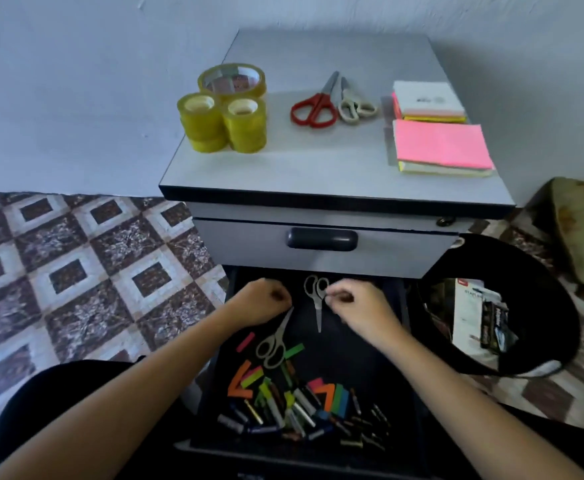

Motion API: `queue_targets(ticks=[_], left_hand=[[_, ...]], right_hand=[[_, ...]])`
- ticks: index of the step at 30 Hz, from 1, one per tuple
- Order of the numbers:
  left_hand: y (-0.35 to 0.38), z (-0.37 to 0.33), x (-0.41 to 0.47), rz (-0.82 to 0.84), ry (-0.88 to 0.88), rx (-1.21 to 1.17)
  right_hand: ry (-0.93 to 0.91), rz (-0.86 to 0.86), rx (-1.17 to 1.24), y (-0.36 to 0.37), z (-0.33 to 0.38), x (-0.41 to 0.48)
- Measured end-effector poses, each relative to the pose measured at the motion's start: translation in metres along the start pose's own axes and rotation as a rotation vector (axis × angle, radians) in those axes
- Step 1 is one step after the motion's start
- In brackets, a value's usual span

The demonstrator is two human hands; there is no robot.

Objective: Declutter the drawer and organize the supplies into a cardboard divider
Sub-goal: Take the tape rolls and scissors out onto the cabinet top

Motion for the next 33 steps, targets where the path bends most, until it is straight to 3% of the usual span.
queue_targets(ticks=[8,15,19,26,33], left_hand=[[0.084,0.082,0.026,0.056,-0.221,0.198],[0.102,0.093,0.029,-0.012,-0.249,0.237],[0.103,0.096,0.030,0.012,-0.286,0.131],[0.069,0.079,0.022,0.010,-0.164,-0.047],[-0.034,0.012,-0.018,-0.127,-0.002,-0.366]], right_hand=[[0.294,0.049,-0.329,0.083,-0.095,0.020],[0.366,-0.026,-0.385,0.118,-0.104,0.036],[0.441,0.058,-0.272,0.124,-0.116,0.036],[0.230,0.164,-0.140,0.086,-0.113,0.005],[-0.032,-0.041,0.119,0.002,-0.032,-0.021]])
Point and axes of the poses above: each hand's wrist, its own x-axis towards the middle knuckle, its own y-axis out of the palm, z = x × y, the point moved 9 cm from there along x, towards the middle knuckle, and after that the axes turned 14 degrees about -z, right-handed, at the moved point
